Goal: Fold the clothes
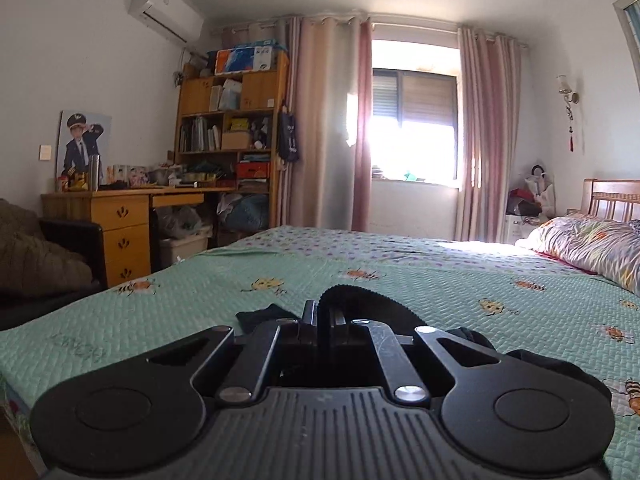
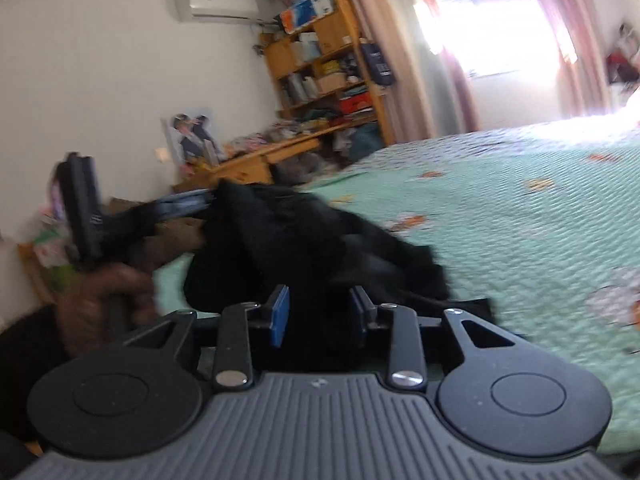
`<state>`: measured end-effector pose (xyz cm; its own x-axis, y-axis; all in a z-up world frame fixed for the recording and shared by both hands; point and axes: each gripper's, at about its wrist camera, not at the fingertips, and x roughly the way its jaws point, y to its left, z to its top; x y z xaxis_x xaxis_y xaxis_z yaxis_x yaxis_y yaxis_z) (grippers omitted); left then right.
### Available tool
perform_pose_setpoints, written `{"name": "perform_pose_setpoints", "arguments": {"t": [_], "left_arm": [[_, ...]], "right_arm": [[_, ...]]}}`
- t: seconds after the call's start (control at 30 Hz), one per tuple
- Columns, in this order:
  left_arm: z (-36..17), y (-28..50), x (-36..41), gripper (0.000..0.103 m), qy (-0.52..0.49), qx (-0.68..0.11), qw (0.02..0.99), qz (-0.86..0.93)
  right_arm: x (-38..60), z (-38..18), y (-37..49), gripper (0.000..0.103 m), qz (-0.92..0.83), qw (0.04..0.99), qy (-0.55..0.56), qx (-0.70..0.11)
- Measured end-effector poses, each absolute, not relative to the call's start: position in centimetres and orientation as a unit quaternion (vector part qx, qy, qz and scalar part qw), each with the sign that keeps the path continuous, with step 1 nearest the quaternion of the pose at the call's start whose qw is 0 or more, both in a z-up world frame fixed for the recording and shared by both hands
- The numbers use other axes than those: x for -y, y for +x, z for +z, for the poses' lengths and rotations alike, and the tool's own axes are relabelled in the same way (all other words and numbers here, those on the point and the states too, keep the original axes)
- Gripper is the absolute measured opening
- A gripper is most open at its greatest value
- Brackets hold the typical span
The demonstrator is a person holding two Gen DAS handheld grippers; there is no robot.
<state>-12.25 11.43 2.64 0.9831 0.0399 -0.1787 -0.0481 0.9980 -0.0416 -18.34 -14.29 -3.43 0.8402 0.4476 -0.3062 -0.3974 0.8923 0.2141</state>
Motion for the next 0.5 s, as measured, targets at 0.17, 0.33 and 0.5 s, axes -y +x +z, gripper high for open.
{"name": "perform_pose_setpoints", "arguments": {"t": [0.17, 0.33, 0.5], "left_arm": [[1.1, -12.2, -14.0, 0.006, -0.034, -0.117, 0.992, 0.036], [1.3, -12.1, -15.0, 0.007, -0.038, -0.123, 0.991, 0.038], [0.8, -11.9, -16.4, 0.009, -0.056, -0.132, 0.989, 0.046]], "right_arm": [[13.8, -5.5, -15.4, 0.072, 0.178, 0.956, -0.145, -0.183], [9.1, -9.3, -12.0, 0.077, 0.222, 0.897, -0.322, -0.207], [7.1, -10.6, -9.3, 0.007, 0.242, 0.878, -0.344, -0.231]]}}
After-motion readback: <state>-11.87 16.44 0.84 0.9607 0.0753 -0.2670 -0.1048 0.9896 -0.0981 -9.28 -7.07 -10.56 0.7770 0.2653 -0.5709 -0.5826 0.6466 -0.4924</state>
